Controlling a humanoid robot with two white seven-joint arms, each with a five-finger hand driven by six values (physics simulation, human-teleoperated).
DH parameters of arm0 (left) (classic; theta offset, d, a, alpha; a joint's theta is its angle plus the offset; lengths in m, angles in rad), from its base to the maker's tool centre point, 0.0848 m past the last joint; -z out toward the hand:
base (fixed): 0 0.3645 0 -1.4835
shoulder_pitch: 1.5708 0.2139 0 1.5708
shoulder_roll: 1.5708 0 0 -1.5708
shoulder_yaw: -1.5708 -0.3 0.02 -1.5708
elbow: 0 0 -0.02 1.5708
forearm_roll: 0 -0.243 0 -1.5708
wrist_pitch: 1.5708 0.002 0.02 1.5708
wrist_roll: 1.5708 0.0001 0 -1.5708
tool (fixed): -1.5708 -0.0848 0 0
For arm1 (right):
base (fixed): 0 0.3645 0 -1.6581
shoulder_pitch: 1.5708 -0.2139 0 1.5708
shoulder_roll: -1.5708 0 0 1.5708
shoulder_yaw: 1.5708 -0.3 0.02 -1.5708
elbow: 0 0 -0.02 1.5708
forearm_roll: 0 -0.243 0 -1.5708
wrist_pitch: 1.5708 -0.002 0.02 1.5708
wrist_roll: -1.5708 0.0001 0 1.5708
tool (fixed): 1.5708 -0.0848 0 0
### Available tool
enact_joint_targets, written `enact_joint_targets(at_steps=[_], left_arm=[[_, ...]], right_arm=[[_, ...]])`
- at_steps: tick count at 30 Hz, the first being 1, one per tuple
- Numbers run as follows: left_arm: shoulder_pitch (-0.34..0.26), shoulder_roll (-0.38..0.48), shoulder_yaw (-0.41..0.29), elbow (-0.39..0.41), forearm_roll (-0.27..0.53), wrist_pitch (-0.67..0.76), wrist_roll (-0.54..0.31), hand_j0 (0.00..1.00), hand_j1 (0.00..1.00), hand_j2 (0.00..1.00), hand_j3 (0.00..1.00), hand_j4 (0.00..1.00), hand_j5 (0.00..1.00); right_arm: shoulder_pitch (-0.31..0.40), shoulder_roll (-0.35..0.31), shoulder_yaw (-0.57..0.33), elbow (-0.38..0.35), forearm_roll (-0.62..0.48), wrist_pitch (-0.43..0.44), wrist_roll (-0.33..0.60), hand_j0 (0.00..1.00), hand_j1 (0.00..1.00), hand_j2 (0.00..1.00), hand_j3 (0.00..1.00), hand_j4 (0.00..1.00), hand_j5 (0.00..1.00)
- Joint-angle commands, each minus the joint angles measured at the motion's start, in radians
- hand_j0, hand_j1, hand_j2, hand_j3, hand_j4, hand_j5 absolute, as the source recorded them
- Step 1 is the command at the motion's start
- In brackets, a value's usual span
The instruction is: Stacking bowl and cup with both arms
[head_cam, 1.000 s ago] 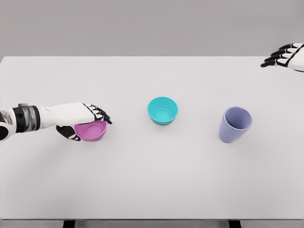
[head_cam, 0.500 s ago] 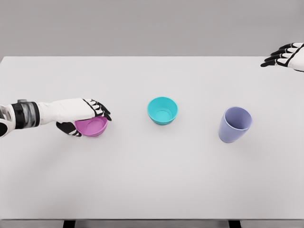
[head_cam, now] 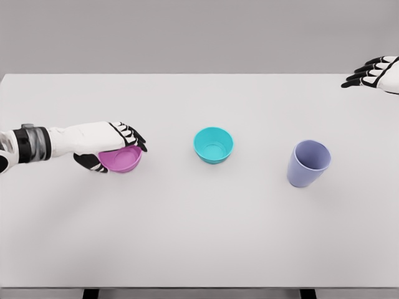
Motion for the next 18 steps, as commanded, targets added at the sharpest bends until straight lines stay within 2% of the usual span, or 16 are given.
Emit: enact_joint_targets(at_steps=[1, 18], left_arm=[[0.000, 0.001, 0.001, 0.000, 0.003, 0.002, 0.001, 0.67, 0.67, 0.67, 0.67, 0.67, 0.67], [-0.044, -0.070, 0.001, 0.000, -0.035, 0.002, 0.001, 0.63, 0.63, 0.63, 0.63, 0.63, 0.63]], right_arm=[[0.000, 0.000, 0.000, 0.000, -0.004, 0.003, 0.000, 1.00, 1.00, 1.00, 1.00, 1.00, 1.00], [-0.003, 0.002, 0.000, 0.000, -0.004, 0.003, 0.000, 1.00, 1.00, 1.00, 1.00, 1.00, 1.00]])
